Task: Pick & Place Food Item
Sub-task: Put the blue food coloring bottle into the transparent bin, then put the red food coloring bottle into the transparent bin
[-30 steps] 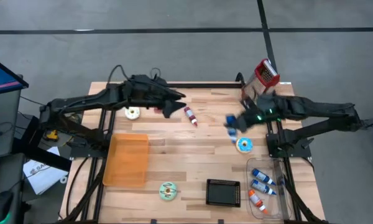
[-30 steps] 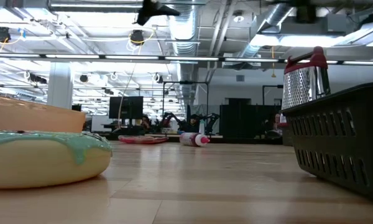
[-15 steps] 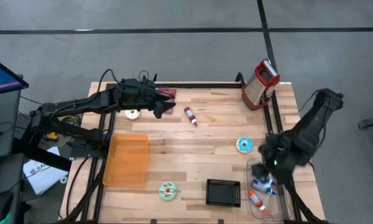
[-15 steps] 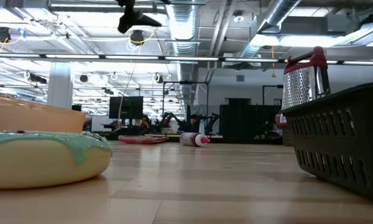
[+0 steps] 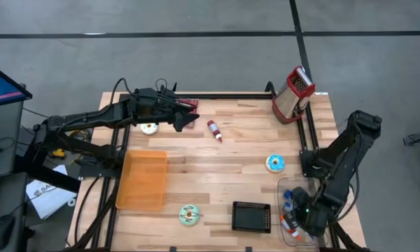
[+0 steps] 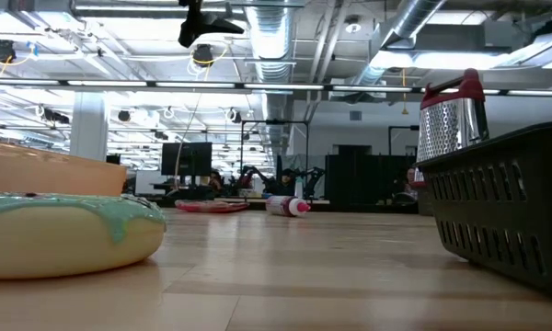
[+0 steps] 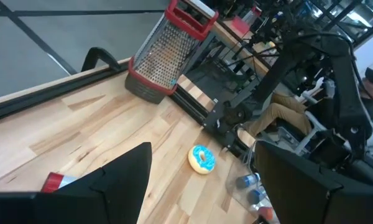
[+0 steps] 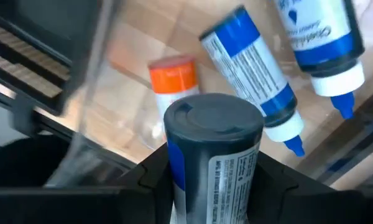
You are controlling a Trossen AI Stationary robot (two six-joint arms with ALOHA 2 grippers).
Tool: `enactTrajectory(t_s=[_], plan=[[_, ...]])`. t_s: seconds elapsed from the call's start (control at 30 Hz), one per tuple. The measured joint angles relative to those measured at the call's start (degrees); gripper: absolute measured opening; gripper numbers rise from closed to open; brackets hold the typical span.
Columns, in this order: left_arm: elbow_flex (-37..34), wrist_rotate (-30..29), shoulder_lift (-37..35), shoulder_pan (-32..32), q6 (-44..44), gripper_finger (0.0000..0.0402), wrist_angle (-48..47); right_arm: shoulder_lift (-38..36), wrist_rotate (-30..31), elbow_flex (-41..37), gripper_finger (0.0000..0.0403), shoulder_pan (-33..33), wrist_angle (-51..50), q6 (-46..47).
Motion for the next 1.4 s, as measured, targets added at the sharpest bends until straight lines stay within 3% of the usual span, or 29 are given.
enactTrajectory(t_s=[0.23,0.57,0.8,0.93,1.03,1.23,1.4], plan=[[0.00,0.00,0.00,-0.38,-0.02,0.0281,-0.46,2.34,-1.21,0.00,0.0152,3.24,1.82,1.05],[0.00,0.02,0.02,-0.38,0.00,0.0281,-0.87,0.80,-0.42,0.07,0.0241,2.77,0.87,0.86],[0.00,-0.04,0.02,-0.38,0.15,0.0281,-0.81,-8.99,8.79,0.10,0.0255,-3.00,-5.97,-0.24],[0.00,-0.07,0.02,-0.40,0.20,0.0281,0.78,-16.00,17.06,0.09,0.0255,-11.61,-13.92,-4.84],[0.02,-0.10,0.02,-0.40,0.46,0.0281,1.28,-18.41,19.70,0.09,0.0255,-22.62,-13.01,-17.00],[0.02,-0.35,0.02,-0.40,1.67,0.0281,3.65,-13.45,16.64,0.09,0.0255,-48.47,-0.74,-48.13],[0.02,-0.44,-0.39,-0.77,2.36,0.0281,4.10,-3.11,10.34,0.09,0.0255,-62.89,12.57,-60.55]])
